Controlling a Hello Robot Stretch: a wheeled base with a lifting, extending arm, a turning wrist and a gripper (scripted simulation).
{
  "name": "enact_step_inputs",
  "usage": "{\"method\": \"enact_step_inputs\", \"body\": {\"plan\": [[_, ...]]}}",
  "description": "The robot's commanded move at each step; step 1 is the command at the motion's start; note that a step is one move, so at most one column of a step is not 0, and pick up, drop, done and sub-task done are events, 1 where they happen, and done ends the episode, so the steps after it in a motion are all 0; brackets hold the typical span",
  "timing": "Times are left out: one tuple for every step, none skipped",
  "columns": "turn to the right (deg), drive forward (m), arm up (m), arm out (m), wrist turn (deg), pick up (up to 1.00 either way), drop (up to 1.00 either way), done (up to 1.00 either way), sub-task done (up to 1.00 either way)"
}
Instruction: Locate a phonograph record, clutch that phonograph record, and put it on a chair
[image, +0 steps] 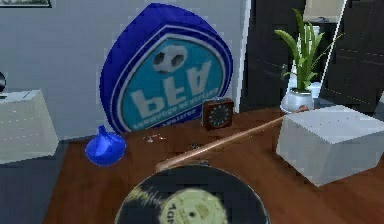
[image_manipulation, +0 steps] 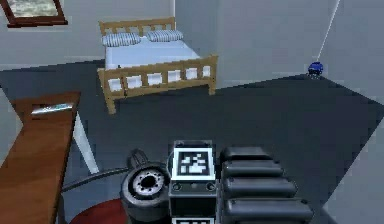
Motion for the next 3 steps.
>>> {"method": "enact_step_inputs", "body": {"plan": [[0.0, 0.00, 0.00, 0.28, 0.0, 0.00, 0.00, 0.00, 0.00], [0.0, 0.00, 0.00, 0.00, 39.0, 0.00, 0.00, 0.00, 0.00], [0.0, 0.00, -0.44, 0.00, 0.0, 0.00, 0.00, 0.00, 0.00]]}}
